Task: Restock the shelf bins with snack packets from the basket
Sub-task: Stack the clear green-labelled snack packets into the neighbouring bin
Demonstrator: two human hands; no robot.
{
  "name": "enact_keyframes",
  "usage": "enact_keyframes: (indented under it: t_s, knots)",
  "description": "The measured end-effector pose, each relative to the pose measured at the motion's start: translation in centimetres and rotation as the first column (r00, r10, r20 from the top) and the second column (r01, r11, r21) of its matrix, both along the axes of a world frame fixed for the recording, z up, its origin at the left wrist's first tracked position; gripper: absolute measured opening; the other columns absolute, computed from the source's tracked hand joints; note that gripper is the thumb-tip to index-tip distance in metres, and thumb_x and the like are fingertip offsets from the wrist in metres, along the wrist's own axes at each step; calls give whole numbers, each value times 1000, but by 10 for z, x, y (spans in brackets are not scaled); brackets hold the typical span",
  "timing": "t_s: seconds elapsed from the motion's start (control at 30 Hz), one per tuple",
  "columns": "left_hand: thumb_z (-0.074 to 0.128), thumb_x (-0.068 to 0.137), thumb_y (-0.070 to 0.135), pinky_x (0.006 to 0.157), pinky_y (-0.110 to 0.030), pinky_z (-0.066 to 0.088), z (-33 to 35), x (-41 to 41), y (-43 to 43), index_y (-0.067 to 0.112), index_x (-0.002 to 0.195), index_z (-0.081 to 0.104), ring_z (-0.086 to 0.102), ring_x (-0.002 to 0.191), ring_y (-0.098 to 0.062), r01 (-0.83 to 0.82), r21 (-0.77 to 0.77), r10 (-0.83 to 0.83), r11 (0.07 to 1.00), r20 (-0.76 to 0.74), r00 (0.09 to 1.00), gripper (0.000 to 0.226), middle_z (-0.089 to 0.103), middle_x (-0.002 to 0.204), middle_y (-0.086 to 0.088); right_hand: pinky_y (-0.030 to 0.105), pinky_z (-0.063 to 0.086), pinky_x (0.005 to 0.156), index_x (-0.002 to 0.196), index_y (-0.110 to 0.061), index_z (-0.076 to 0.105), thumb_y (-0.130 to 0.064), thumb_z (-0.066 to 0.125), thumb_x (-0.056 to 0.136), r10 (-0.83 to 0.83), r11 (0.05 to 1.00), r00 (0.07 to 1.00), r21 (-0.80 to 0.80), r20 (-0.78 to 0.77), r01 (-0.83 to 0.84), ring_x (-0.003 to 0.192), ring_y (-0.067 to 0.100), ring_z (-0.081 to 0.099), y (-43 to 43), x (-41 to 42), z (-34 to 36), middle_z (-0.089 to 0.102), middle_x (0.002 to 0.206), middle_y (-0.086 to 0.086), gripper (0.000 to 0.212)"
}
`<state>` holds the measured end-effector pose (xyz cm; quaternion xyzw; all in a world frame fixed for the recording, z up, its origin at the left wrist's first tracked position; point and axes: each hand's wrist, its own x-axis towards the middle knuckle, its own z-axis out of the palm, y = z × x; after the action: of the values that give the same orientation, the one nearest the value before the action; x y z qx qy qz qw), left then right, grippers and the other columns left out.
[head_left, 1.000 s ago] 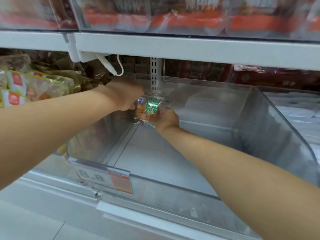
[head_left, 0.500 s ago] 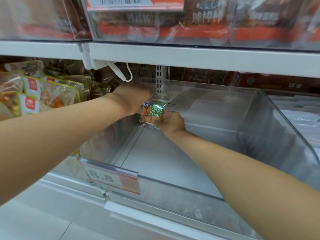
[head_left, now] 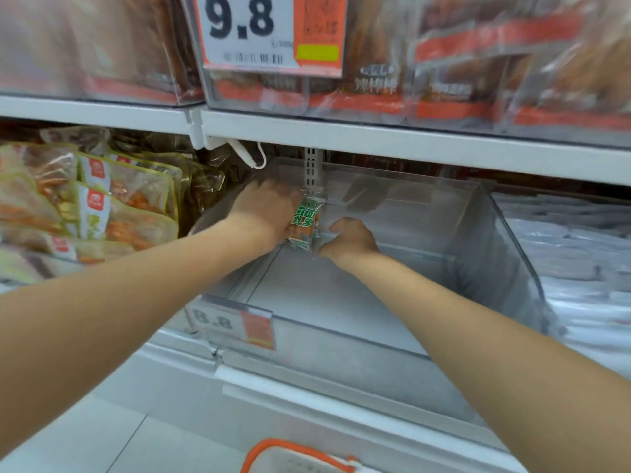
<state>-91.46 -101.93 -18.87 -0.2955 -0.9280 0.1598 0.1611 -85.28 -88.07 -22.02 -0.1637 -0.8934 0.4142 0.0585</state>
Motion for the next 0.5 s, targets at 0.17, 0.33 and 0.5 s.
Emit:
enact_keyframes:
  t_s: [0.17,0.33,0.5]
  knots:
    - [56,92,29,78,-41,52,4,73,-6,12,99,56,60,97,-36,-112,526,-45,843,278,960,19,64,106,-15,29,50,77,94,-13,69,-13,66,82,-32,995,988,94,-150,46,97,26,65,-5,67,20,69,93,6,12]
    - [52,82,20,69,-37,46,16,175,-5,17,68,44,55,79,-32,-179,753,-90,633,301,949,16,59,78,-5,27,43,66,73,-26,61,-6,60,73,-2,981,915,179,-404,81,70,12,57,-15,157,34,56,64,-11,20]
    - [62,78,17,63,-32,41,-17,252,-4,18,58,40,55,76,-30,-399,762,-155,510,538,829,29,53,66,0,24,40,63,73,-17,65,-5,63,73,25,983,935,181,-353,42,60,9,51,-26,239,8,61,65,-4,12]
